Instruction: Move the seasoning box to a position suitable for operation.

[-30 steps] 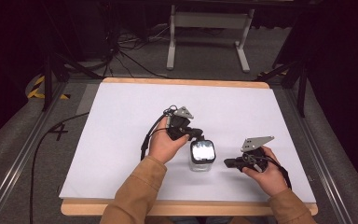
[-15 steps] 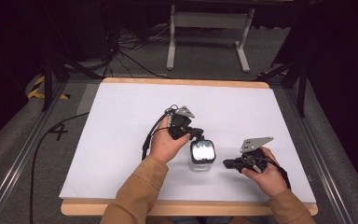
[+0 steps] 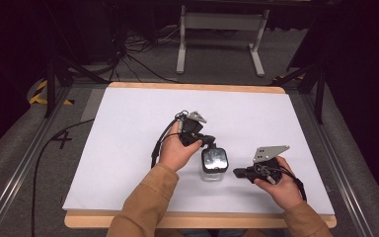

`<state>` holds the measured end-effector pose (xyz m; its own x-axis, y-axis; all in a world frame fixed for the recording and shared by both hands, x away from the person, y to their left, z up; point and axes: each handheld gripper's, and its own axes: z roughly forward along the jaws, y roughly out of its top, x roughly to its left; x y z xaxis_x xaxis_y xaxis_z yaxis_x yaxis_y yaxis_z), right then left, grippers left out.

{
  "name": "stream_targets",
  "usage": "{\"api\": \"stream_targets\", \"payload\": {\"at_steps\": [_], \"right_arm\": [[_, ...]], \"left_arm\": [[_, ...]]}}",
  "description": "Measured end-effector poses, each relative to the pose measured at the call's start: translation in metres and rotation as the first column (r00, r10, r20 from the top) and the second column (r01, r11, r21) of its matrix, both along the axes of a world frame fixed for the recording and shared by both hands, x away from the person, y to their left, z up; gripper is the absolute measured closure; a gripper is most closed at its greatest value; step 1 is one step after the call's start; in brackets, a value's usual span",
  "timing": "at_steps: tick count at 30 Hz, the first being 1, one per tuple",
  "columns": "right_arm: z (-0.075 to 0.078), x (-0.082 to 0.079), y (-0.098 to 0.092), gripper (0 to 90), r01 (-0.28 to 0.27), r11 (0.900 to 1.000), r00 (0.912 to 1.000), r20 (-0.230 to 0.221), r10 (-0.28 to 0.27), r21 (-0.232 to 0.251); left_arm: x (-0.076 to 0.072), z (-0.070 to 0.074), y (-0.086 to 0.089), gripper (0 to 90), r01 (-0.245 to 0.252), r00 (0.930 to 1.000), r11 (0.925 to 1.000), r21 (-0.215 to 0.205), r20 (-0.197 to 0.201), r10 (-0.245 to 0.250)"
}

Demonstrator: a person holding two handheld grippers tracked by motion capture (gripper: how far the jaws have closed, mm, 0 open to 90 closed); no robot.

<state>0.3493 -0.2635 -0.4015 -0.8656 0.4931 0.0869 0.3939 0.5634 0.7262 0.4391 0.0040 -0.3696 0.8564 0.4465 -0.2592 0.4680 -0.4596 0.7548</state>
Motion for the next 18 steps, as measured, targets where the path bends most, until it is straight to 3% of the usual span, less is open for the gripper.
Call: {"api": "stream_targets", "payload": {"at_steps": [7, 18], "right_arm": [[0.01, -0.004, 0.004, 90.0, -0.012, 0.998, 0.9985, 0.055, 0.008, 0.067], [0.015, -0.006, 0.008, 90.0, -0.023, 0.995, 0.9963, 0.084, 0.015, 0.099]], "left_arm": [[0.001, 0.0, 0.0, 89.6, -0.007, 0.9999, 1.0, 0.0, -0.008, 0.007], [0.002, 0.0, -0.001, 89.8, -0.006, 1.0, 0.9999, 0.014, -0.004, 0.006]]}}
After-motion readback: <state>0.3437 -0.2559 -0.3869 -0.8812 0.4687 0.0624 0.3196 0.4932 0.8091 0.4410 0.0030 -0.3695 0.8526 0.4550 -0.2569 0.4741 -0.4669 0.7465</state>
